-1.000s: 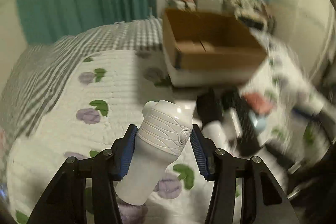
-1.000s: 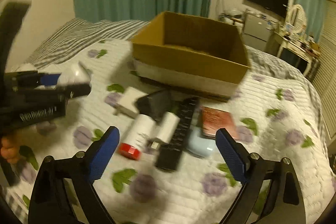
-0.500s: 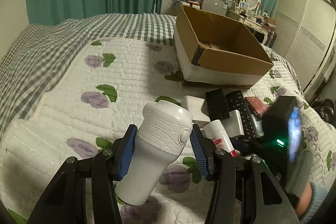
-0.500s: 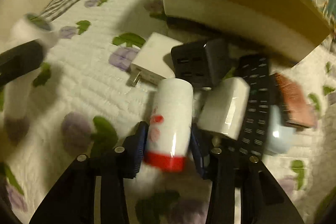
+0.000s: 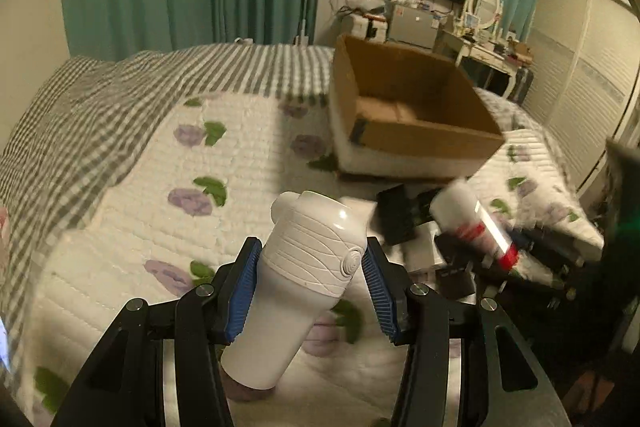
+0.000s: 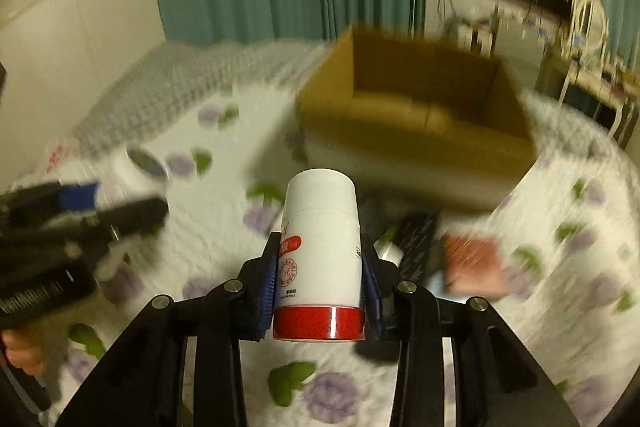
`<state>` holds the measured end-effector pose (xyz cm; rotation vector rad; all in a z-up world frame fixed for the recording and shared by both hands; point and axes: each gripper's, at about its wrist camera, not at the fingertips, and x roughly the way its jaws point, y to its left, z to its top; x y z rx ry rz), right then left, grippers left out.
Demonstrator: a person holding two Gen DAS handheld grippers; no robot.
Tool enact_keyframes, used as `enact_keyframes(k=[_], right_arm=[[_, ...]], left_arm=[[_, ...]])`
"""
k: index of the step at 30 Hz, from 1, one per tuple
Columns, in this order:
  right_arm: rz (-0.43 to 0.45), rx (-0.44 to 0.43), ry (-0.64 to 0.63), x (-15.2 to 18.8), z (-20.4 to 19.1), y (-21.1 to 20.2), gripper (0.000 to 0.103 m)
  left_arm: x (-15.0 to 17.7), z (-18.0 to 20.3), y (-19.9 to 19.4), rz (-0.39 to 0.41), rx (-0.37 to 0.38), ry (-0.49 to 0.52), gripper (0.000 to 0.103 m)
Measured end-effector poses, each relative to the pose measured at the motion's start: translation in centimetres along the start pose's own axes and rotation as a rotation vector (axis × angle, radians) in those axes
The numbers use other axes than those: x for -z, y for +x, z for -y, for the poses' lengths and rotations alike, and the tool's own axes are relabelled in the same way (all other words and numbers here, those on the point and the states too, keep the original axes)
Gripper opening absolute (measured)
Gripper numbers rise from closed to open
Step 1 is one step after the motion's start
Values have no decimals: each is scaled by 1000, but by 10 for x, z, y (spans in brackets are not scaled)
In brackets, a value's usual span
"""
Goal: Organize rigid objects
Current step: 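Lower the white bottle into the box with the left tool while the right tool drops the tube in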
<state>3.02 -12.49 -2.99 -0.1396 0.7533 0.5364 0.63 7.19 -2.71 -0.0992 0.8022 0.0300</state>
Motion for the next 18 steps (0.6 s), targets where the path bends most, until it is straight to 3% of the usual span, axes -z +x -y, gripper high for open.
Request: enact_keyframes(k=[3,9,14,18], right_arm=[[81,11,-18,-33,20,-35,35],[183,63,-11,-86,64,-67,35],[220,80,27,-121,105,-64,35],[198,74,74,-149,137,-24,35]], left_arm=[[-22,25,-21,39,-25,62,52],[-92,65,-36,133,25,127,52],[-151,89,0,134,23,176,52],[-181,97,51,91,24,171,52]])
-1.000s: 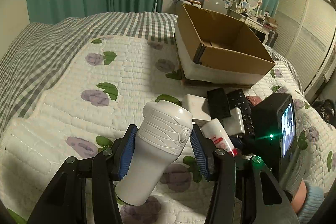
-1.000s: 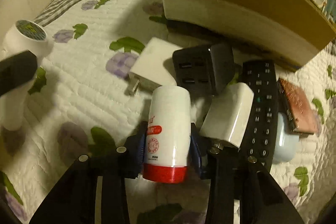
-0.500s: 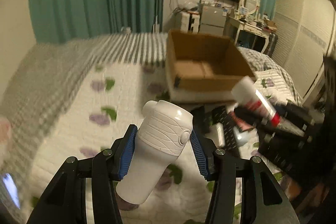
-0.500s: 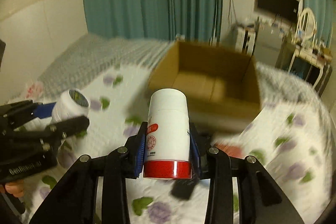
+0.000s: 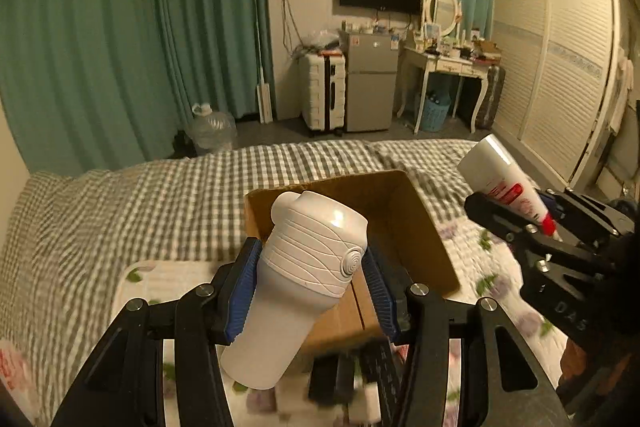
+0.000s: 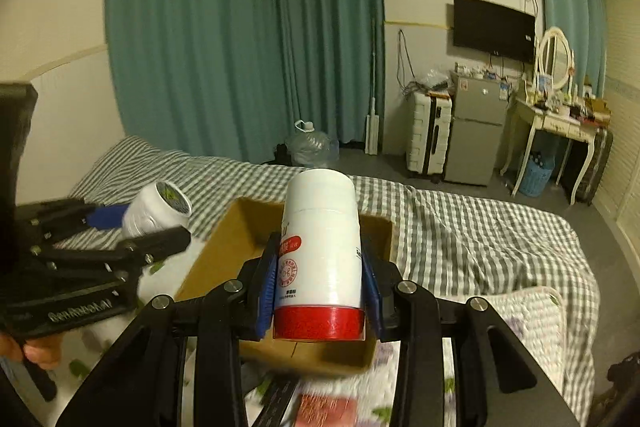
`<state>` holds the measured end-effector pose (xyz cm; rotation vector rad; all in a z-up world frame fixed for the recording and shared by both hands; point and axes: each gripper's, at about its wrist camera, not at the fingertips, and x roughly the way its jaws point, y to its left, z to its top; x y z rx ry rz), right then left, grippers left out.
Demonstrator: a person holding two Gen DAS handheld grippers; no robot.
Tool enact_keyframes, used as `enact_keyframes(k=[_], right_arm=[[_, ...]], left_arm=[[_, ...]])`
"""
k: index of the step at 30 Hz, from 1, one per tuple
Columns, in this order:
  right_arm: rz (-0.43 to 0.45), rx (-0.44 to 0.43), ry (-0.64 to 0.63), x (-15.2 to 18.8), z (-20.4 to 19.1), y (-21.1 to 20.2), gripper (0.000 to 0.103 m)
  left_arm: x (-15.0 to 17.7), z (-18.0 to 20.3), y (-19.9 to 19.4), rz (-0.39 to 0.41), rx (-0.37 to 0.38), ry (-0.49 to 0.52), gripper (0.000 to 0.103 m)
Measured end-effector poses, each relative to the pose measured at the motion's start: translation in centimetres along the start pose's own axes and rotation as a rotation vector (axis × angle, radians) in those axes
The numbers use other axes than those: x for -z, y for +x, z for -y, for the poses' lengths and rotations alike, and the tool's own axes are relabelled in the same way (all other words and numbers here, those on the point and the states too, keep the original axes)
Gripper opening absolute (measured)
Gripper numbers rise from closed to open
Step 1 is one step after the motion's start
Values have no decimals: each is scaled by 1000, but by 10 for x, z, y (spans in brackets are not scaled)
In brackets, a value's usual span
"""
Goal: Organize rigid objects
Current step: 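Lower the white bottle into the box with the left tool while the right tool drops the tube in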
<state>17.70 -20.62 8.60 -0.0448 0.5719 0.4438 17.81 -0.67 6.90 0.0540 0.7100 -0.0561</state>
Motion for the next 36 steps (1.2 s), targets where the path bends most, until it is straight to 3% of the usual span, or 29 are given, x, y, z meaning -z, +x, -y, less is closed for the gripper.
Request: enact_keyframes(k=[7,13,14,15,16,18,24,29,36], right_arm=[[-104,48,-35,14,25,95,35],[-157,7,-88,25,38,142,37],[-150,15,-80,23,40,144,40],[-141,35,-76,22,43,146,58],[-121,33,-69,19,44,141,78],[-63,67,-51,16,45,124,88],[17,154,-70,14,46,57,88],[42,153,-74,39,33,-7,88],[-79,113,-74,114,11,-32,88]], left_arm=[[1,3,104,-100,-17,30,52],[9,10,148,-126,21,80,52],[9,10,152,-135,32,82,55],[9,10,153,-141,41,84,54],[10,11,151,-142,44,84,55],[9,9,146,-137,39,73,58],[17,2,91,-108,37,32,58],[38,-4,21,-43,11,16,58],[83,-17,-32,5,-45,-40,60]])
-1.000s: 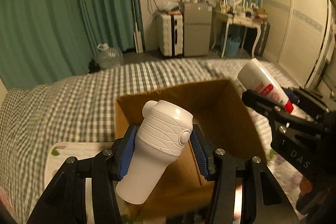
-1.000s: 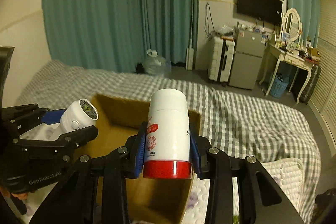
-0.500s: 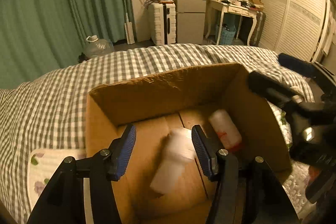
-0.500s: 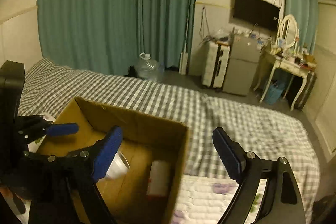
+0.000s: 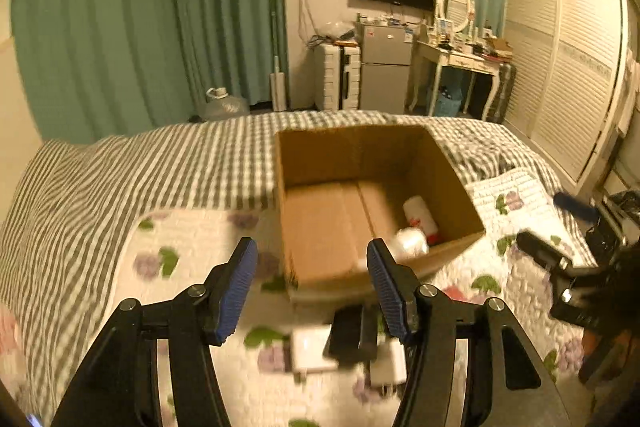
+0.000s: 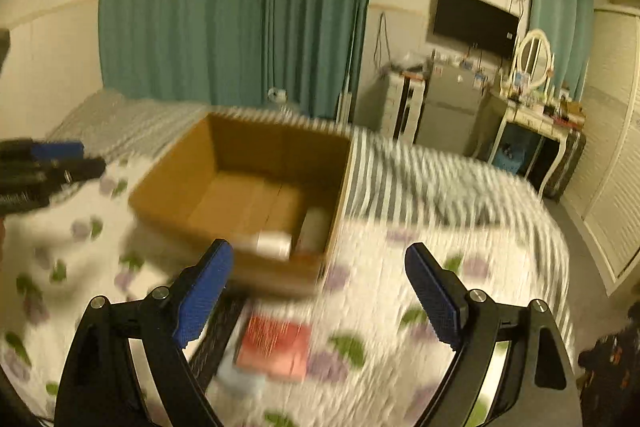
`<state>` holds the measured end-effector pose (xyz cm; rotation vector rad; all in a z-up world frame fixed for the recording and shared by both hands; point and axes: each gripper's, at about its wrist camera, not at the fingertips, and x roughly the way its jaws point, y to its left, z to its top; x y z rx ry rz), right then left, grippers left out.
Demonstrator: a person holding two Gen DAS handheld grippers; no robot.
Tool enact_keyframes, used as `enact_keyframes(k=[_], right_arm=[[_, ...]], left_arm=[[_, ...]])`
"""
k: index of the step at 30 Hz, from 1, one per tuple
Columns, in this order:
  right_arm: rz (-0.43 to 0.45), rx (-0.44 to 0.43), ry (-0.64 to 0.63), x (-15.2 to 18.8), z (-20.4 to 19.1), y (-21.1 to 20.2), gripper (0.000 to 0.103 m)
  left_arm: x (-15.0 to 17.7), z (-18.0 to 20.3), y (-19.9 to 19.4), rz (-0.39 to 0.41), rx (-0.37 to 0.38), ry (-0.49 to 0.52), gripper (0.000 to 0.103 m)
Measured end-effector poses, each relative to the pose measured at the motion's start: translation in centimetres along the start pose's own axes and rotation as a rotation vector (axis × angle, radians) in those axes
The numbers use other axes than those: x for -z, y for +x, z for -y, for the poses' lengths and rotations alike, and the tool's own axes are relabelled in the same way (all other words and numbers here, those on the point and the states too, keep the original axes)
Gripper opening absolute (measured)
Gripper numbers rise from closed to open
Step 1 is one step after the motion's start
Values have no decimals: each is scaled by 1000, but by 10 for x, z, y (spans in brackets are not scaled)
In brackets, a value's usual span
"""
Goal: Organize rigid objects
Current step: 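Lower the white bottle into the box with the left tool while the right tool drops the tube in, then grasp the white charger with the left tool while the right tool grasps the black remote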
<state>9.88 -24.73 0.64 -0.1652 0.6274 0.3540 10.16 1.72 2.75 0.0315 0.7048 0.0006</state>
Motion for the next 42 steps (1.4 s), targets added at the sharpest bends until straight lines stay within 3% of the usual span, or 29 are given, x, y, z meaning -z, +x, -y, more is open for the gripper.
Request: enact_keyframes(k=[3,7,14,18,21,28,33,36,42], right_arm=[[-58,-6,9,26,-5,6,88],[-151,-30,-1,51,-21,20,88],[-252,-77,-120,77,-70,45,88],[-306,-110,-119,81,-78,64,67],[-343,-109,-110,87,-78,76,52],[-331,-128,-144,86,-94,85,34],[-329,-129,-140,82,-103,102,32],[-406,-192,-39,83,-90,125,30],[-431,-232,-5,84,-88,118,30]], left_arm=[[32,0,0,7,-29,-36,60],[73,9,35,-88,-51,-19,60],[107,5,61,-173,-32,-14,60],[126,-2,70,-236,-36,-43,60],[127,-4,68,-230,-39,-51,60],[124,-6,63,-215,-24,-66,60],[125,-8,64,-224,-20,-77,60],[125,-9,66,-233,-19,-83,60],[128,-10,69,-245,-13,-81,60]])
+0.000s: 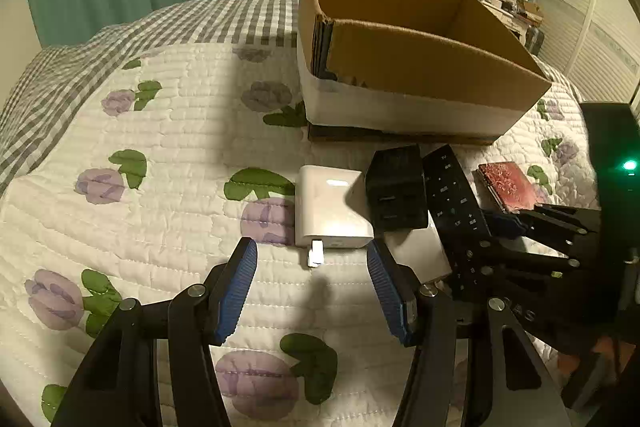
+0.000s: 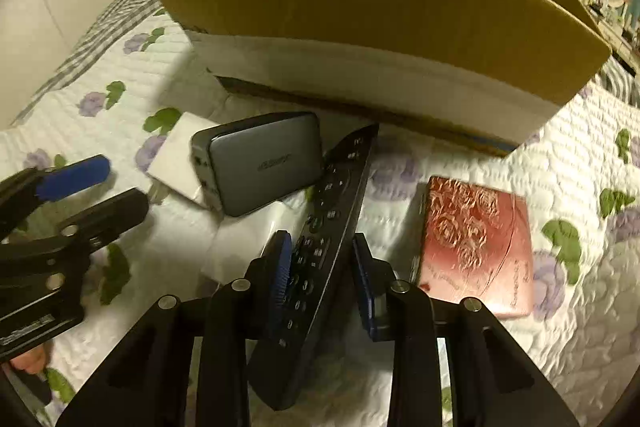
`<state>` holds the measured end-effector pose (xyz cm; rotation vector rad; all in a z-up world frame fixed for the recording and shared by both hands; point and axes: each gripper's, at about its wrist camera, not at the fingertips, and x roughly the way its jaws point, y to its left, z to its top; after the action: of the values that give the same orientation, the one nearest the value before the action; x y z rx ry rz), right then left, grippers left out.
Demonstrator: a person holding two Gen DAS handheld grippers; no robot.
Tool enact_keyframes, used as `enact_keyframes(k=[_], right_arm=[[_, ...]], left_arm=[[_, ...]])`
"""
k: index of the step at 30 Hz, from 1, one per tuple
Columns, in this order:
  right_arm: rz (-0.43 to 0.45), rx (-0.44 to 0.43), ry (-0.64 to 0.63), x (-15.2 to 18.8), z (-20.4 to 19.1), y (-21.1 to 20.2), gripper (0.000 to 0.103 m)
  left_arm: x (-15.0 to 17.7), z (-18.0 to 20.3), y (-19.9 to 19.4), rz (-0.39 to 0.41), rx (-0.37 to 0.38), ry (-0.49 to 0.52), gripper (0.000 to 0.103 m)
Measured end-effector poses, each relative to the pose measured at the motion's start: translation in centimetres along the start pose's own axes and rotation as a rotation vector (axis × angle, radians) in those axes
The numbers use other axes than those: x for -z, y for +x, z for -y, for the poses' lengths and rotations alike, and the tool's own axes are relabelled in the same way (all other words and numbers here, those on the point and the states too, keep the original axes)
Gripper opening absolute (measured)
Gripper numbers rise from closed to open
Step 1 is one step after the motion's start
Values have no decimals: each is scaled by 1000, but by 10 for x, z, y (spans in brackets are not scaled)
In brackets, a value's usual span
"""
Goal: Organize rigid objects
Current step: 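Grasp the white charger with the left tool while the right tool grasps the black remote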
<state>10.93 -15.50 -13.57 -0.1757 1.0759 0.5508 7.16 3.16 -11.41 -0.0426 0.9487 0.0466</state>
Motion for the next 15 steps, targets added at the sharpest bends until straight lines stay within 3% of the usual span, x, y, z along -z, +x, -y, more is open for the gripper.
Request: enact_keyframes(k=[5,11,15], right_arm=[[7,20,-25,-1,-8,1,27],[174,123,-35,0,1,-57,19],[213,131,13,-1,22,-76,19]], left_arm=[[1,2,3,-10,-2,10,60],[1,11,2,-19,38,18,60],[1,32,8,-49,82,31,60]])
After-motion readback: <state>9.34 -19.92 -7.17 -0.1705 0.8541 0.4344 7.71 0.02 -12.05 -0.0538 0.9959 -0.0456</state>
